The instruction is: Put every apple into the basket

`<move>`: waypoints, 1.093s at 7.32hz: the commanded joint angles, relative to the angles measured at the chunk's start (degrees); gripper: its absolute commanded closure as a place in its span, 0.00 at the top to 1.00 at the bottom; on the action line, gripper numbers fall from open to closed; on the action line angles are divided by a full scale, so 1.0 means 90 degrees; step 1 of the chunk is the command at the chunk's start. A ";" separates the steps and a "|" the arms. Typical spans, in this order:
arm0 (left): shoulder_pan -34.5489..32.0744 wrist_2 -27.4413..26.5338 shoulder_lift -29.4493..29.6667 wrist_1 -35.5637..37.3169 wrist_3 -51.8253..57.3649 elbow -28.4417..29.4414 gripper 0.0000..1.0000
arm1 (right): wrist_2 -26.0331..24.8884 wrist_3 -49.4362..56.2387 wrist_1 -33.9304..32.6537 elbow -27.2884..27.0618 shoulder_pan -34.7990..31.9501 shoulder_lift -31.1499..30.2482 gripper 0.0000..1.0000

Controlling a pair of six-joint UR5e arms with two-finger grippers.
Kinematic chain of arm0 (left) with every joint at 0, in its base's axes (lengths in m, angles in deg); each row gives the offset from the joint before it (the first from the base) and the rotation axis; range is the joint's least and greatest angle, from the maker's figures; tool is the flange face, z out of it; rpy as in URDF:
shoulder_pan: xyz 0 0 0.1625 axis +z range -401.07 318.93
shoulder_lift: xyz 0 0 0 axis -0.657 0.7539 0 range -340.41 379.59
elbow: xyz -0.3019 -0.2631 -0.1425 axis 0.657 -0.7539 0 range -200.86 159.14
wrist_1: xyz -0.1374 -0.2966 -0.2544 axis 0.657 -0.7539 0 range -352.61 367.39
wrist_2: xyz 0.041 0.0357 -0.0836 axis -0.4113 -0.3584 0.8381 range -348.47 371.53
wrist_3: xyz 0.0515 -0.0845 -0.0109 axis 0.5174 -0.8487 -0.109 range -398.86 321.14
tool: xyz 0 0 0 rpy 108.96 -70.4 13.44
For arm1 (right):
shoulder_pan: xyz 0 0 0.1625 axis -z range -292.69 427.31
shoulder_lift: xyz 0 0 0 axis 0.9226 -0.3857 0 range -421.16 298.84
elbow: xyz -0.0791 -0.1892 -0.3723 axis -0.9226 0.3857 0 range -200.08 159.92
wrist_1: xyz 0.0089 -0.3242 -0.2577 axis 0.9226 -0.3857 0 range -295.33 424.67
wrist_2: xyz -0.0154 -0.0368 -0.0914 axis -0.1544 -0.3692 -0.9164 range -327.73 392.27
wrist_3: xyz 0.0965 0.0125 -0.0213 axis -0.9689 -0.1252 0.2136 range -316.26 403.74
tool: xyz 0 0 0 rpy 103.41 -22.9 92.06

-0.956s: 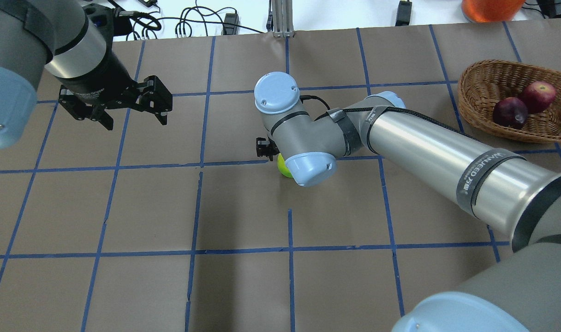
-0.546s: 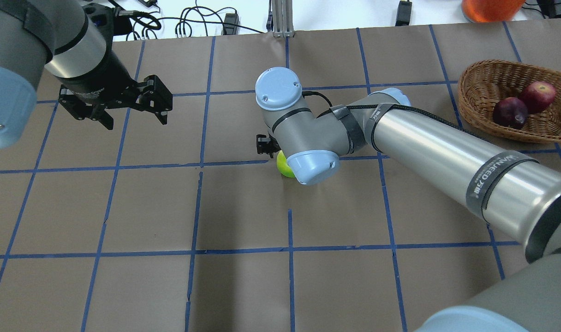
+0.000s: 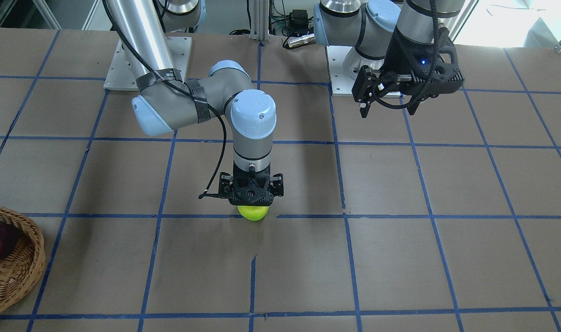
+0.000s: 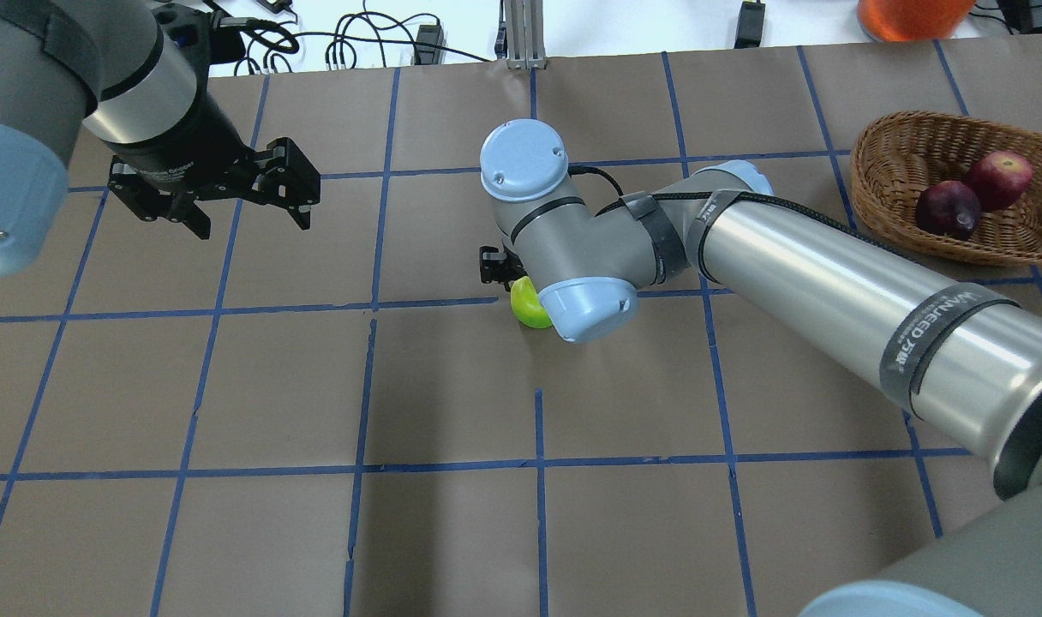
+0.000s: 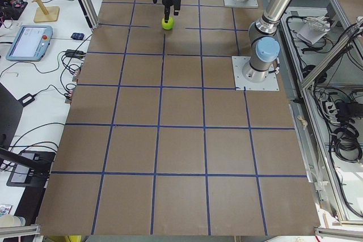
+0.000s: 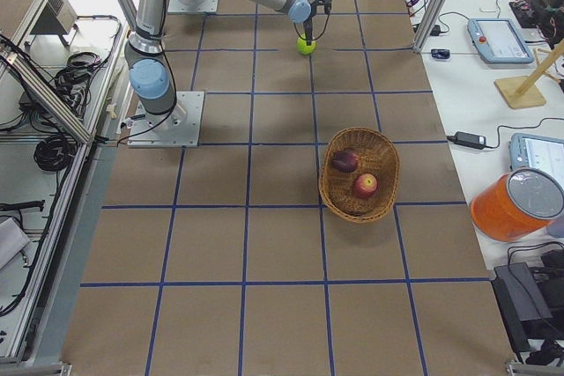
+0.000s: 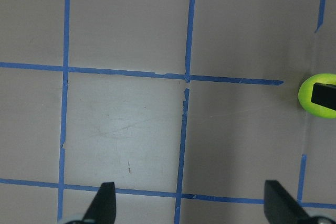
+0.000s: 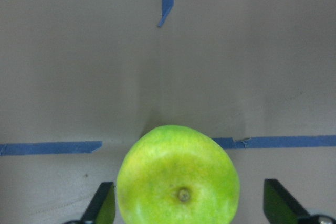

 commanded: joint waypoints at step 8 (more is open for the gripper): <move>0.0000 0.0019 0.0010 0.0004 -0.0008 0.0039 1.00 | 0.0098 0.1200 0.0831 0.0487 0.1035 -0.0521 0.02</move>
